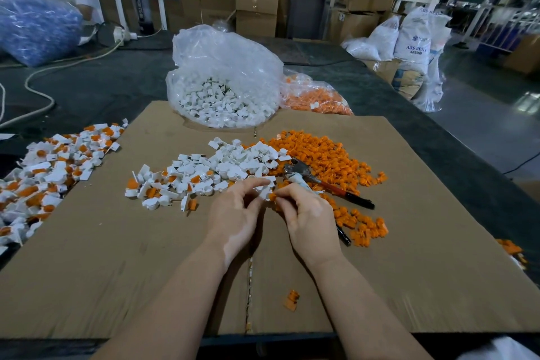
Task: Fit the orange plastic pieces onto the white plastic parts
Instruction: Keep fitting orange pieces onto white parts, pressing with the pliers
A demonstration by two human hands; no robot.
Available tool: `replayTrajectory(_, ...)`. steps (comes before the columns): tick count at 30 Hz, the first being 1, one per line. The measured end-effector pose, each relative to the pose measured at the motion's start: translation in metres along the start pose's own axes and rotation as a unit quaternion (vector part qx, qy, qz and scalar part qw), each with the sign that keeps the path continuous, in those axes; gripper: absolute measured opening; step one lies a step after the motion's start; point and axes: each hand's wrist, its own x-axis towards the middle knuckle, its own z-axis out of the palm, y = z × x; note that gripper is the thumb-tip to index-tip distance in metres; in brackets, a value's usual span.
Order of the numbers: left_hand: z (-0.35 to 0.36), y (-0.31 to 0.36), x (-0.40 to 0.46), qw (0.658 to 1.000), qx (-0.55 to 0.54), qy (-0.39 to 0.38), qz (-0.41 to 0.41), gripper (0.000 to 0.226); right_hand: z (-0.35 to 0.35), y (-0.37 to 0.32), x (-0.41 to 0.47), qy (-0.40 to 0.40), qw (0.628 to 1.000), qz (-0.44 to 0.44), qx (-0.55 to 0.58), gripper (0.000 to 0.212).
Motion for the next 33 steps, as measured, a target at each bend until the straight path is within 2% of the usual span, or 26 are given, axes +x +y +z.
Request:
replayTrajectory(4,0.001,-0.0015,-0.0003,1.0,-0.023,-0.008,-0.004,0.028,0.0012,0.0017,-0.0002,0.016,1.0,-0.004,-0.021,0.007)
replayTrajectory(14,0.0011,-0.0003,-0.001,0.997,-0.074,-0.008,-0.007,0.021,0.0071,0.0067,-0.0007,0.022,0.997,0.002,-0.072,0.016)
replayTrajectory(19,-0.0001,0.0045,-0.003,0.996,-0.089,-0.022,-0.007,0.015,0.0067,0.0056,-0.001,0.002,0.998,0.002,-0.056,0.023)
replayTrajectory(26,0.0011,0.0035,-0.0012,0.997,-0.072,-0.022,-0.008,0.014,0.0071,0.0091,0.0002,-0.021,0.998,-0.005,-0.059,0.014)
replayTrajectory(33,0.0009,-0.0011,0.0002,0.993,-0.114,-0.013,-0.032,0.021,0.0032,0.0064,-0.0007,0.024,1.0,-0.018,-0.004,0.016)
